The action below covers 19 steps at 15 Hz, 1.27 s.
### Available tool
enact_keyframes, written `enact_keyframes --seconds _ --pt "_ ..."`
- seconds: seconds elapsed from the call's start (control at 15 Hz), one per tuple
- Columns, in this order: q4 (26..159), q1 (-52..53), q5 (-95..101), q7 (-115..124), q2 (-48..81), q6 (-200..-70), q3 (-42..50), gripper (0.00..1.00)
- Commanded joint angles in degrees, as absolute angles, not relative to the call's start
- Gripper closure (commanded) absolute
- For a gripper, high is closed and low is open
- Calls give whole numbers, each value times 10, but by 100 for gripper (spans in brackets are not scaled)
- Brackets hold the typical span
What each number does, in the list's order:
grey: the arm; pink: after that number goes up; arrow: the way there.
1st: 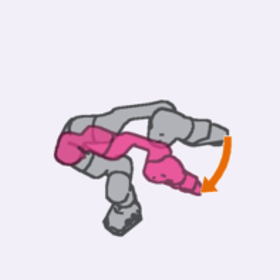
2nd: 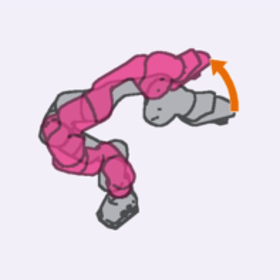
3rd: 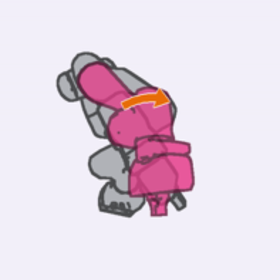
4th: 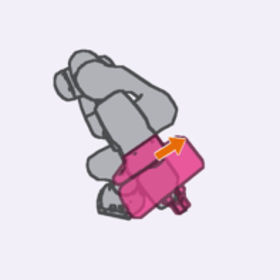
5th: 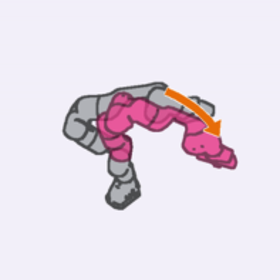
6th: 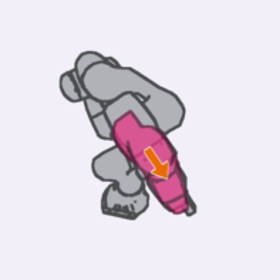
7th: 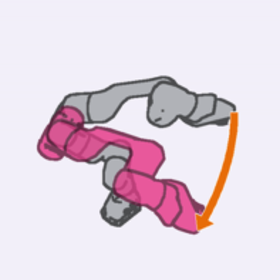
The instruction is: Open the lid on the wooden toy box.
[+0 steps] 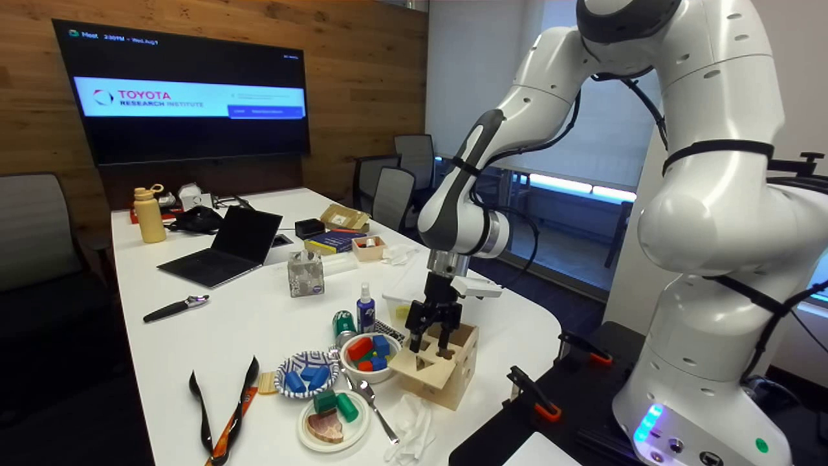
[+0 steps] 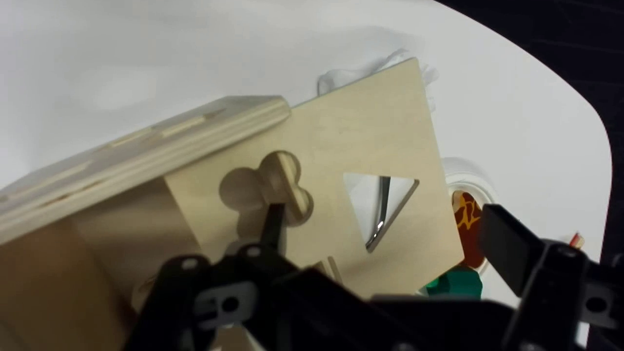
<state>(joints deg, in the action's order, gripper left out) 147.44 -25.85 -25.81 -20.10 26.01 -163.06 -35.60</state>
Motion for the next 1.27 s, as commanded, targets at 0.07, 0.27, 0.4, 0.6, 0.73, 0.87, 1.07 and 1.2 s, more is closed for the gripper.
enact_keyframes --seconds 0.07,0.27,0.4,0.6,0.73,0.87,1.07,1.2 --pt "1511 -231 -273 -182 138 -1590 -349 0" --pt "1525 -181 -270 -163 60 -1572 -310 0" --pt "1535 -129 -258 -145 9 -1559 -262 0" --pt "1550 -55 -192 -85 -56 -1544 -175 0" --pt "1551 -29 -121 -32 -82 -1524 -134 0" --pt "1545 -16 -67 7 -99 -1499 -110 0" --pt "1536 -1 -40 17 -108 -1470 -85 0" --pt "1533 8 -43 6 -107 -1463 -73 0"
